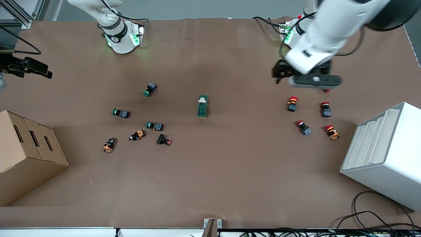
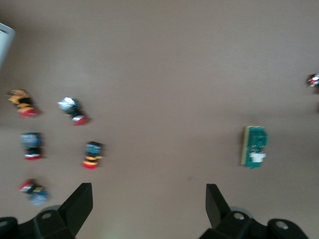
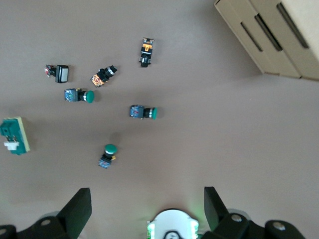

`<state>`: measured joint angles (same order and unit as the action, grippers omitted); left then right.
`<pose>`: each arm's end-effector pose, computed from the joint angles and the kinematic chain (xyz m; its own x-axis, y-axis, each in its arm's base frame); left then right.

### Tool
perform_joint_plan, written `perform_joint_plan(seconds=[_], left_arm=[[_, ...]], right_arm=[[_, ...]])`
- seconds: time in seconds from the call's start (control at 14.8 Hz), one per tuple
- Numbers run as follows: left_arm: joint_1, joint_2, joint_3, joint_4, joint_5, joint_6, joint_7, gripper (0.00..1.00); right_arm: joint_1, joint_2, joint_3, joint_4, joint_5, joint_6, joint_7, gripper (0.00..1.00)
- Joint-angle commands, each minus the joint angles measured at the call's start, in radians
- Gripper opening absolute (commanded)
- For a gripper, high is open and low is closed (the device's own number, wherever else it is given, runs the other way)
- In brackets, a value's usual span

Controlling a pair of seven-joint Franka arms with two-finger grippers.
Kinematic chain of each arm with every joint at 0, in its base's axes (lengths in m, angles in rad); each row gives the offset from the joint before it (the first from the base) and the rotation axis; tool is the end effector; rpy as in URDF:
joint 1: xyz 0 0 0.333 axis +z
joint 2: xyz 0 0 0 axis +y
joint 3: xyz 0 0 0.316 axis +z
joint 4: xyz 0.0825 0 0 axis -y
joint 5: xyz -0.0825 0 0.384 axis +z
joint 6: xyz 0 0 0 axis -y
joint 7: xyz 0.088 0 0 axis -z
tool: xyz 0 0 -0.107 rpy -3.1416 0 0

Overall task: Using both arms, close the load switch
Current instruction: 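Move the left gripper over the green switch while the right gripper approaches it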

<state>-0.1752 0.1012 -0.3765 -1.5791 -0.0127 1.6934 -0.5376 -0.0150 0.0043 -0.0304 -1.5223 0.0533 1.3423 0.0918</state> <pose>0.5092 -0.3029 0.5773 0.9999 -0.0108 -0.0083 -0.0103 -0.9985 0.0530 0.5305 -0.0174 0.6269 0.9745 -0.1239 -0.1870 -0.1329 -0.9905 -0.0361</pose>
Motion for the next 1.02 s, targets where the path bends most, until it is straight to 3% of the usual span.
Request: perform_joint_plan(seconds=[0.0, 0.34, 0.68, 0.95], left_arm=[[-0.090, 0.058, -0.015, -0.031, 0.038, 0.119, -0.183, 1.00], [-0.268, 0.158, -0.015, -0.125, 0.158, 0.382, -0.529, 1.00], [-0.433, 0.235, -0.015, -0.248, 0.435, 0.554, -0.833, 0.99], [-0.532, 0.359, -0.015, -0.260, 0.754, 0.591, -1.170, 0.99]], right_arm=[[0.047, -0.017, 0.007, -0.054, 0.051, 0.009, 0.196, 1.00], [0.186, -0.020, 0.018, -0.188, 0.141, 0.171, 0.576, 1.00], [0.391, -0.015, 0.018, -0.353, 0.184, 0.404, 0.810, 1.00], [0.483, 0.018, 0.018, -0.516, 0.252, 0.699, 0.894, 1.00]])
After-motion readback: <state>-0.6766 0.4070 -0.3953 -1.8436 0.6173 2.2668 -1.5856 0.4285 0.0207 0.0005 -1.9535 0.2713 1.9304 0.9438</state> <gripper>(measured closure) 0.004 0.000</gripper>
